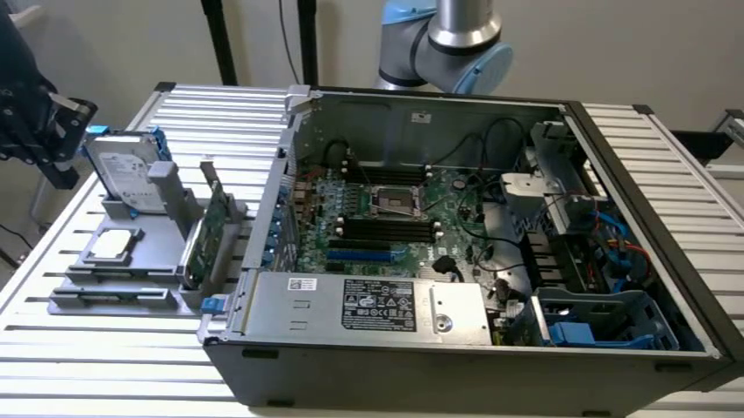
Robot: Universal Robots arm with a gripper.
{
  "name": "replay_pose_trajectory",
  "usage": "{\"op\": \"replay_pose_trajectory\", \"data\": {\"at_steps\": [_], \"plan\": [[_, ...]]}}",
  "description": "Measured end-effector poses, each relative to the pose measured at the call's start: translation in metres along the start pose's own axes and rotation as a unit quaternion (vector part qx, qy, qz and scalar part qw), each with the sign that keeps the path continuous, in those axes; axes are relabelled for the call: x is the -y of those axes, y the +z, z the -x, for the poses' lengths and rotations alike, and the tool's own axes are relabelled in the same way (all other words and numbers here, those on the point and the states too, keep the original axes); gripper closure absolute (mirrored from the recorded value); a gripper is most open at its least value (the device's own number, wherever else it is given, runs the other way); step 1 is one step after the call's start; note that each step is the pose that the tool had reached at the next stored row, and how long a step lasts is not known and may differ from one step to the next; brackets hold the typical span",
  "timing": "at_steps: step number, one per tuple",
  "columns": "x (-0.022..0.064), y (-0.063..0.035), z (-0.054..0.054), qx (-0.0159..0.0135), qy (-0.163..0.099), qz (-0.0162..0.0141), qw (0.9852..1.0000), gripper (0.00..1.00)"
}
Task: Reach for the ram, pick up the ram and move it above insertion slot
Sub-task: 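Reach for the ram, then pick up the ram and move it above insertion slot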
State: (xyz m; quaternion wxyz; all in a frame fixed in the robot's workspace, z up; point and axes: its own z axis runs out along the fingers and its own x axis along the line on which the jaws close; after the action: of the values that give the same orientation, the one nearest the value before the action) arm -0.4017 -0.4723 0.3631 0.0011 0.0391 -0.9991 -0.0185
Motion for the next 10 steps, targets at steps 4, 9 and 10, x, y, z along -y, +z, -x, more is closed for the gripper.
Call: {"op": "replay_pose_trajectory", "data": {"at_steps": [4, 9, 10], "plan": [[-0.0001, 0.0001, -0.0001, -0.0012, -0.036, 0.0, 0.9993, 0.89], [-0.0001, 0.0001, -0.0001, -0.0029, -0.081, 0.0, 0.9967, 0.89], [-0.0001, 0.0001, -0.0001, -0.0032, -0.09, 0.0, 0.9959, 0.89]]}}
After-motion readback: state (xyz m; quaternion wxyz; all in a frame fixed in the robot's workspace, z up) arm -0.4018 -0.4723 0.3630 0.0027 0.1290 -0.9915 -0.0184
